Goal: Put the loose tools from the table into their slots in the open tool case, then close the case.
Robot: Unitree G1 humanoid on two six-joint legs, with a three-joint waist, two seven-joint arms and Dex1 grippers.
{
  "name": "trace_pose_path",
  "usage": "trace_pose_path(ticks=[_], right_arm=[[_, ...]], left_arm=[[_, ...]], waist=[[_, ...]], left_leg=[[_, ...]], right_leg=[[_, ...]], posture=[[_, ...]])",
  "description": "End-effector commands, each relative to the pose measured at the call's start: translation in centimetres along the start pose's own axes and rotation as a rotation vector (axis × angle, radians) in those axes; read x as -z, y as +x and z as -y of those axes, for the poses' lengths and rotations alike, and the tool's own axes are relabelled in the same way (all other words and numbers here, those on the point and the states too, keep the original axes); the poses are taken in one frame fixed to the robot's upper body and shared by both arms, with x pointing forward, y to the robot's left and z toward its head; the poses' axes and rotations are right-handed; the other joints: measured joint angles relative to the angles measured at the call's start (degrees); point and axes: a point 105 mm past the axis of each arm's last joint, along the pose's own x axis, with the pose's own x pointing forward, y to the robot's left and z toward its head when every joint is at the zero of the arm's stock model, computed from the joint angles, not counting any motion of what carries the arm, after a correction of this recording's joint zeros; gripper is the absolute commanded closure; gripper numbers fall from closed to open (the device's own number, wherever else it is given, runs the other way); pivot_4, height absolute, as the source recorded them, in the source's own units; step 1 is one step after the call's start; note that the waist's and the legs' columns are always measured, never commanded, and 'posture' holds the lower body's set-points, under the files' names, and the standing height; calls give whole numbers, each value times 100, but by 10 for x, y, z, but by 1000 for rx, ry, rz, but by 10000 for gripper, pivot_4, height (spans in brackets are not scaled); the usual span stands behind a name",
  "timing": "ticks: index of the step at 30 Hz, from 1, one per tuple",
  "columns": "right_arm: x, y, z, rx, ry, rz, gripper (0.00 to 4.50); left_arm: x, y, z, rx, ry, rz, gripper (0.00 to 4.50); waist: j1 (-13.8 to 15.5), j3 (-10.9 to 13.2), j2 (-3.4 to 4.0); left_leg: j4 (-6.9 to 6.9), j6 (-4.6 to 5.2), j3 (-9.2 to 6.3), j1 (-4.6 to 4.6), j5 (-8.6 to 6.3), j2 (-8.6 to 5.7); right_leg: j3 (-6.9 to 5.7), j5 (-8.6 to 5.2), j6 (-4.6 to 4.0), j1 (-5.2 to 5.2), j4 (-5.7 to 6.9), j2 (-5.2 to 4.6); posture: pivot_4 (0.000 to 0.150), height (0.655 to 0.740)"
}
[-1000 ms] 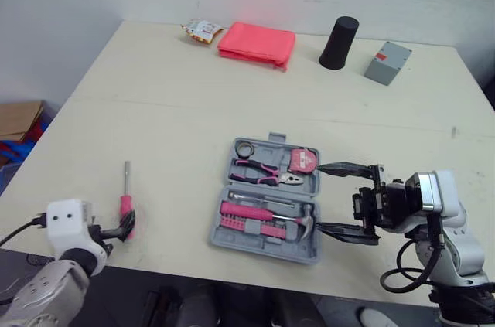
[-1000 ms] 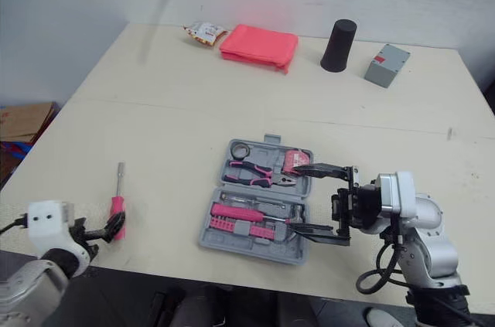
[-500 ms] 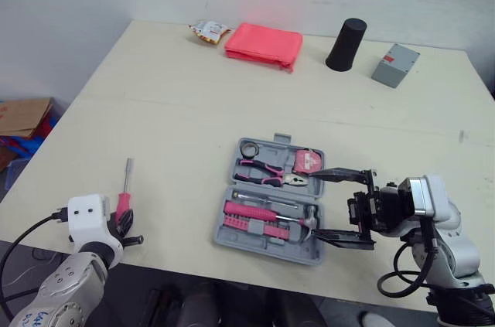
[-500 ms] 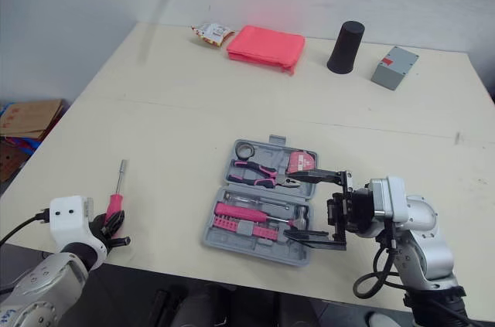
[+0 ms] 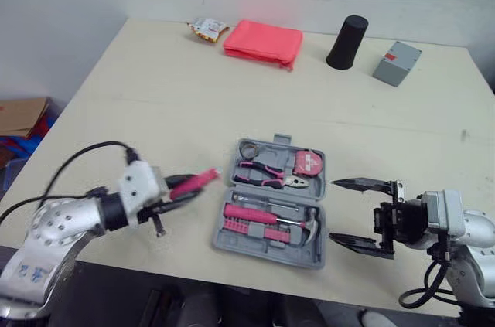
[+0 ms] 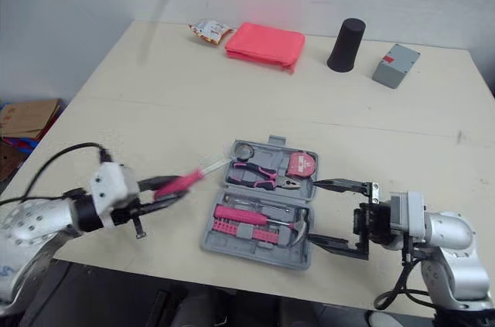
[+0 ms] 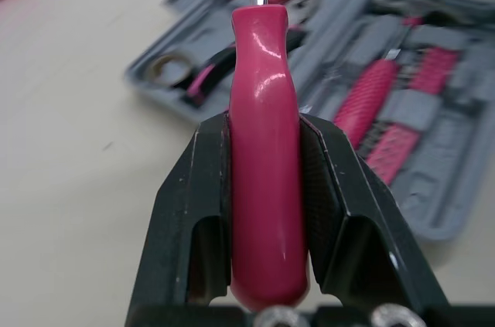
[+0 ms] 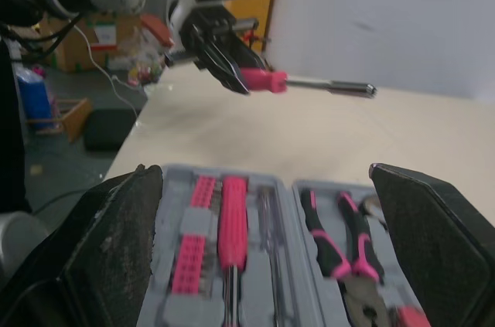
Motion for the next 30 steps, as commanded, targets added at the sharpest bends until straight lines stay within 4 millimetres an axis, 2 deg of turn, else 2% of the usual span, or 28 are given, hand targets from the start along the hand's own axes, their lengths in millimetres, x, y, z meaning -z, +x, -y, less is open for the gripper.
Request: trace_pose_path(ticks=[1,3,6,14,20,25,30], right_arm=[[-6,-9,-5,33,-17,-39,0],[-5,-11,-13,52,17,-60,0],[-5,-15,-30,72,94,-105,0],[-16,-16,-55,136,147,-138,0],[-17,-17,-61,163,144,-142,0],[-17,-16,-61,166,138,-128,0],[-16,-14,-60,163,145,-111,0]], left_arm=[[5,22,19,251,86,-91,39528],[9,35,24,331,95,-152,39528],[3,51,37,434,79,-170,39528],[25,56,48,462,52,-291,39528],[38,59,63,476,15,-321,39528],[47,63,58,419,44,-346,39528],[47,65,53,390,37,-333,39528]], waist=[[-10,0,0],[-15,0,0],[-30,2,0],[-26,6,-5],[-26,4,-5],[-21,-1,-4],[-12,-6,1]], left_leg=[[1,0,2,-1,0,2],[9,2,7,-2,0,3],[18,3,12,-6,-2,3],[24,-22,-2,8,18,24],[23,-11,-12,18,22,23],[23,10,-14,23,13,22],[22,18,-16,29,15,14]], right_leg=[[4,0,1,0,-2,4],[17,-4,12,-2,-1,15],[33,-12,32,-7,9,21],[51,-8,38,-6,43,57],[46,-3,27,1,64,50],[45,-2,25,7,65,47],[41,-1,25,15,65,35]], posture=[[1500,7400],[1500,7400],[1500,7400],[1500,7400],[1500,7400],[1500,7400],[1500,7400]])
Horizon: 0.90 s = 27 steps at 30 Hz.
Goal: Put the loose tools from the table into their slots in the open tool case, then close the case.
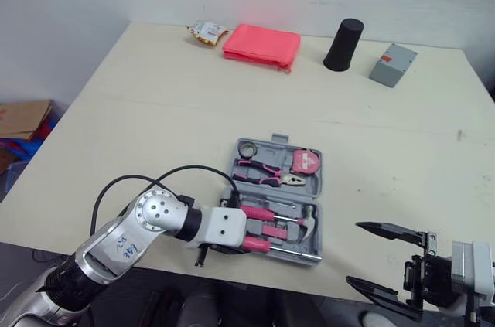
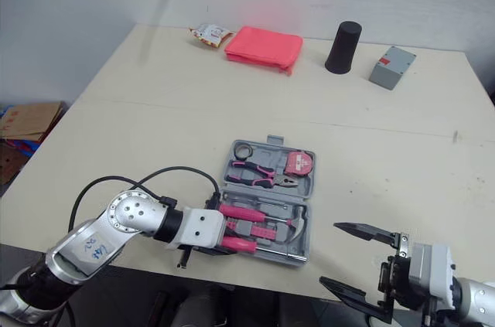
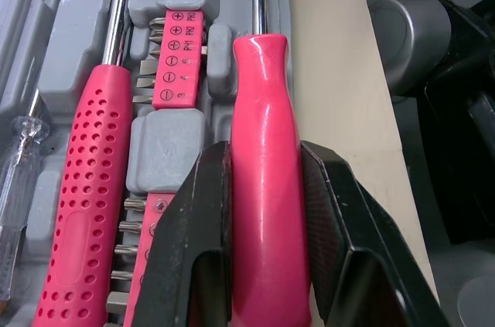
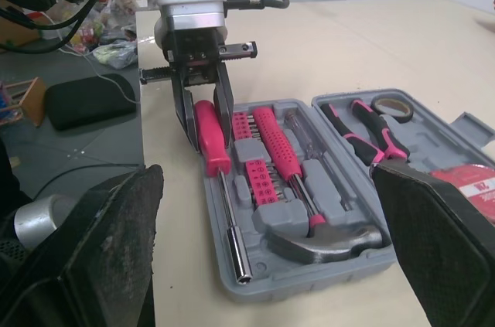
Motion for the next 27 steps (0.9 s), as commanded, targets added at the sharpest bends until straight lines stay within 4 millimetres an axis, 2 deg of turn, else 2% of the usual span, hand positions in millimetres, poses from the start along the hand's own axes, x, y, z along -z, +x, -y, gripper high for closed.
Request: trace_pose_path(ticks=[1,6,15,27], right_arm=[[-7,5,-2,-14,-18,35,0],[-10,11,1,-21,-15,45,0],[-12,14,2,-29,7,47,0],[-2,6,-1,-25,22,38,0]], left_arm=[[16,2,-2,-25,-37,-62,39528],[13,-2,-6,-37,-51,-42,39528],[-2,-22,-9,-12,-51,-24,39528],[-4,-21,-14,4,-7,-43,39528]], waist=[[-1,0,-1],[-2,-1,-1],[-13,0,-1],[-9,1,-3]], left_leg=[[0,1,0,0,0,-1],[0,6,0,-1,2,-6],[-2,5,-3,-3,3,-4],[0,6,-3,-19,3,-7]], right_leg=[[0,0,0,0,0,-2],[-3,1,2,1,0,-9],[-6,0,1,-6,7,-6],[-7,1,2,-19,4,-5]], posture=[[1500,7400],[1500,7400],[1500,7400],[1500,7400]])
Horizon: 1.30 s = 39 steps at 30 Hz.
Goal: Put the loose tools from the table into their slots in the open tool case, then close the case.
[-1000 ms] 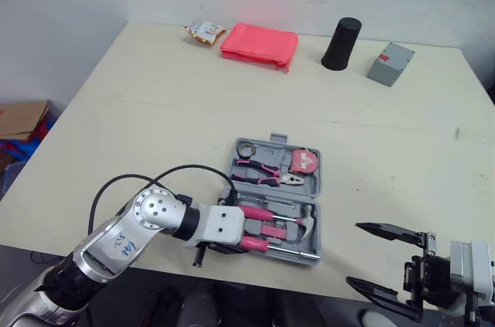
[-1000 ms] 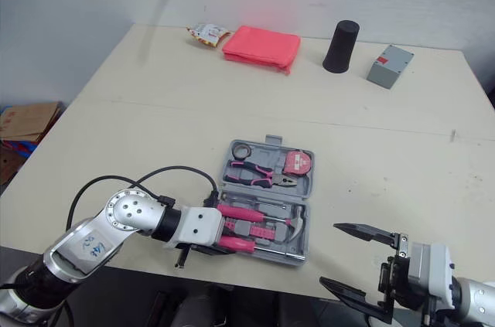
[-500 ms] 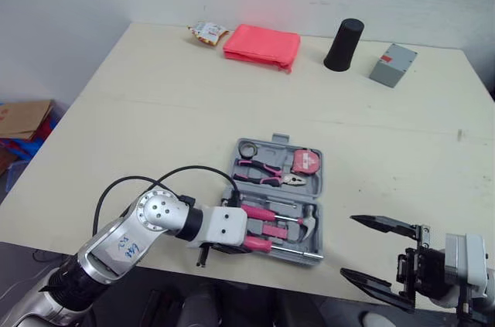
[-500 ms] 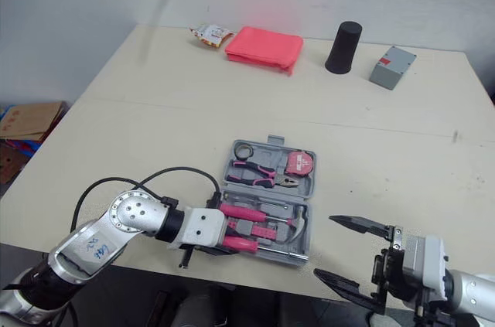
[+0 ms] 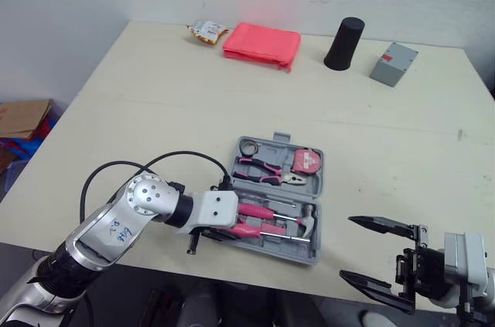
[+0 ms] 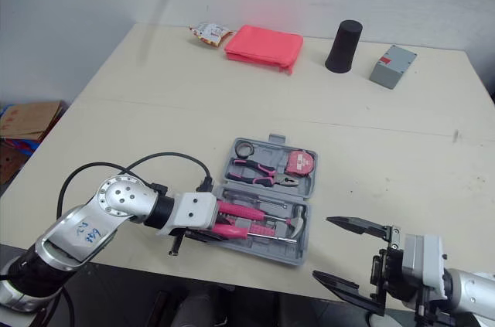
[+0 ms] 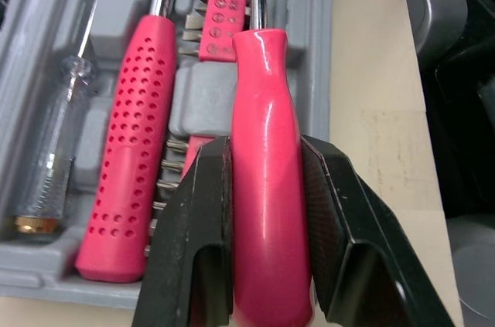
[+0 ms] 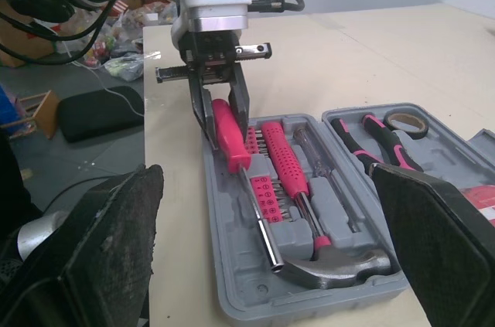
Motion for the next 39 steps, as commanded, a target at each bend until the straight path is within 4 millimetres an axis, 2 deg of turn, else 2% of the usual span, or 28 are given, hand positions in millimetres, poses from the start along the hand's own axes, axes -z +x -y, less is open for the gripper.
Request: trace_pose_path(ticks=[1,13,15,16,20,21,23,26,29,32,34,38,39], right_arm=[[1,-3,-4,0,-11,9,0],[5,-6,-7,3,-11,10,0],[5,-5,-7,3,-13,11,0],[5,-5,-7,4,-13,11,0],[3,-3,-7,4,-16,13,0],[1,-2,-6,4,-17,14,0],[0,-1,-6,3,-19,16,0],[-1,0,-5,3,-20,19,0],[0,0,-3,6,-20,22,0],[4,-1,-1,11,-16,20,0],[6,-1,-1,13,-14,19,0],[9,-2,-1,21,-14,16,0],[9,-2,-2,22,-14,15,0]], left_arm=[[-3,1,2,19,47,-3,39528],[3,11,6,39,29,-34,39528],[3,12,8,59,23,-26,29346],[1,12,7,55,49,-17,26888],[-12,11,7,56,122,57,10460],[-20,8,9,71,123,109,6079],[-33,2,10,65,125,198,6079],[-30,-5,9,55,136,223,6079],[-31,-10,1,-8,68,339,6079],[-26,-12,5,10,33,425,14608],[-23,-9,4,-6,-14,470,24310],[-16,7,8,-1,12,448,42549],[-16,9,7,-4,8,449,44754]], waist=[[-11,0,0],[-6,0,0],[-7,0,0],[-7,0,0],[-2,0,0],[-3,0,0],[-3,0,0],[-15,0,0],[-8,0,1],[-12,-1,-2],[-8,0,-2],[-4,-1,-2],[-2,-1,-2]], left_leg=[[0,0,1,0,0,0],[1,0,2,4,0,0],[0,-1,2,4,0,1],[0,-1,2,4,0,1],[0,-2,2,3,1,1],[1,-2,1,3,1,1],[2,-2,2,2,1,1],[3,-2,1,4,1,2],[1,-5,1,7,3,3],[4,-4,-1,6,3,3],[5,-4,0,6,3,0],[6,-2,0,4,2,0],[6,-2,0,5,2,0]], right_leg=[[1,0,0,0,0,0],[1,0,0,2,3,0],[1,0,0,2,3,1],[1,0,0,2,3,1],[1,0,0,1,2,1],[1,0,0,1,2,1],[1,0,0,1,3,0],[0,0,0,2,6,1],[0,0,0,1,8,3],[-1,0,0,1,8,3],[0,0,0,2,8,0],[-1,1,1,1,8,0],[-1,1,1,3,8,0]], posture=[[1500,7400],[1500,7400],[1500,7400],[1500,7400],[1500,7400],[1500,7400],[1500,7400],[1500,7400],[1500,7400],[1500,7400],[1500,7400],[1500,7400],[1500,7400]])
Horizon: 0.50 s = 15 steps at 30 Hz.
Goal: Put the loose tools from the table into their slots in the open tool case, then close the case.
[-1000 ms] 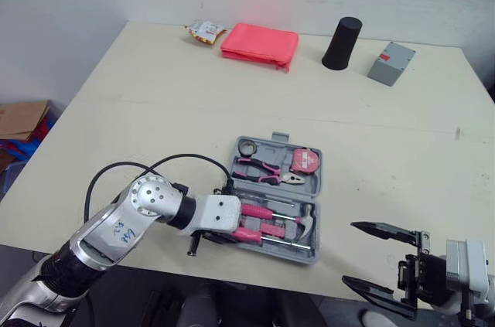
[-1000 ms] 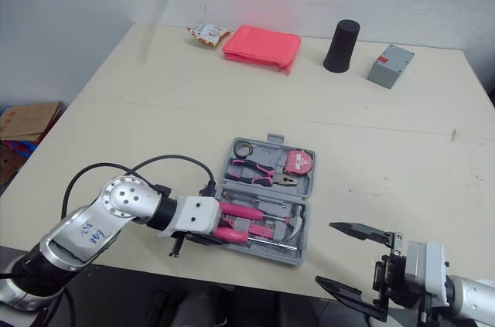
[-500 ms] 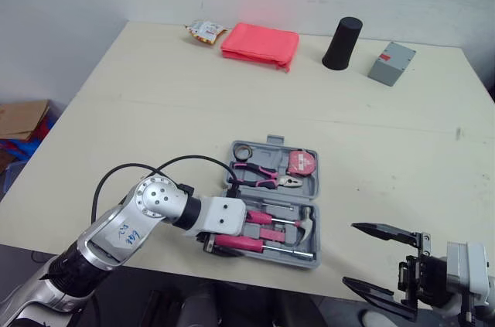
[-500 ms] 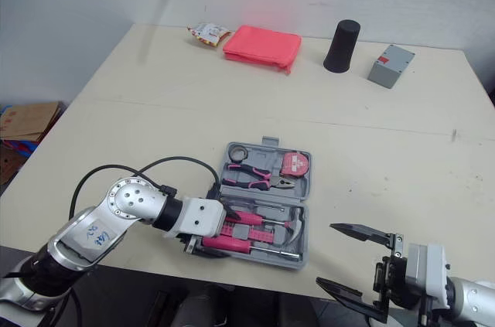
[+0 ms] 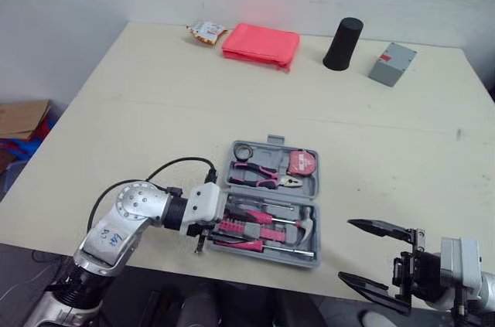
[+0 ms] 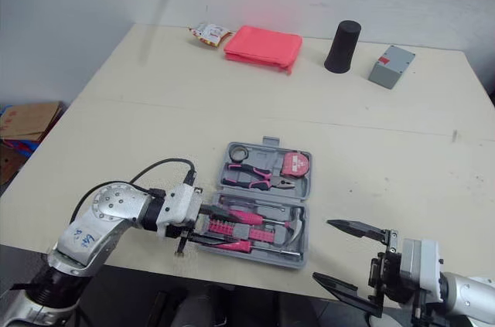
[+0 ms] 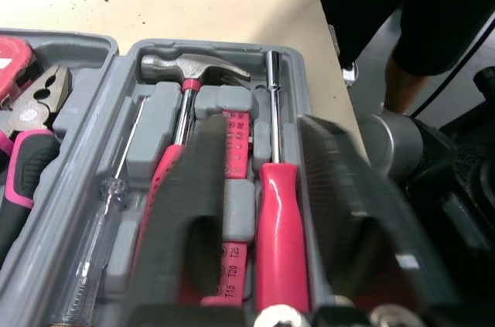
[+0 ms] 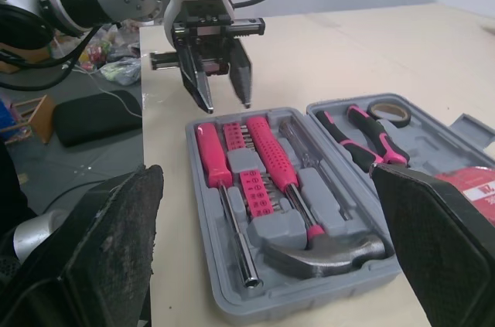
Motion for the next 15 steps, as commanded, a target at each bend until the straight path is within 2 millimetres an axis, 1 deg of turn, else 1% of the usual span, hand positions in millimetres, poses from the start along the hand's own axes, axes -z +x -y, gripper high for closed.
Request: trace_pose_path(ticks=[1,6,9,13,15], right_arm=[[-2,-2,-3,5,-21,5,0],[1,-5,-3,17,-22,-10,0],[2,-7,-2,26,-28,-15,0],[2,-8,0,32,-37,-20,0],[2,-9,2,40,-41,-25,0]], left_arm=[[2,11,3,1,24,5,44754],[15,21,6,-10,-16,5,44754],[30,23,6,6,-12,-48,44754],[38,25,6,23,0,-70,44754],[40,28,9,38,1,-76,44754]], waist=[[0,0,0],[-3,0,0],[-14,0,0],[-6,-1,0],[-5,-1,0]], left_leg=[[0,0,0,0,0,0],[-1,1,0,0,-1,1],[0,1,1,3,0,1],[-2,0,0,4,0,1],[-2,1,1,4,0,1]], right_leg=[[0,0,0,0,0,0],[0,0,0,0,0,1],[1,0,1,0,3,1],[1,0,0,1,3,1],[1,0,1,1,3,0]], posture=[[1500,7400],[1500,7400],[1500,7400],[1500,7400],[1500,7400]])
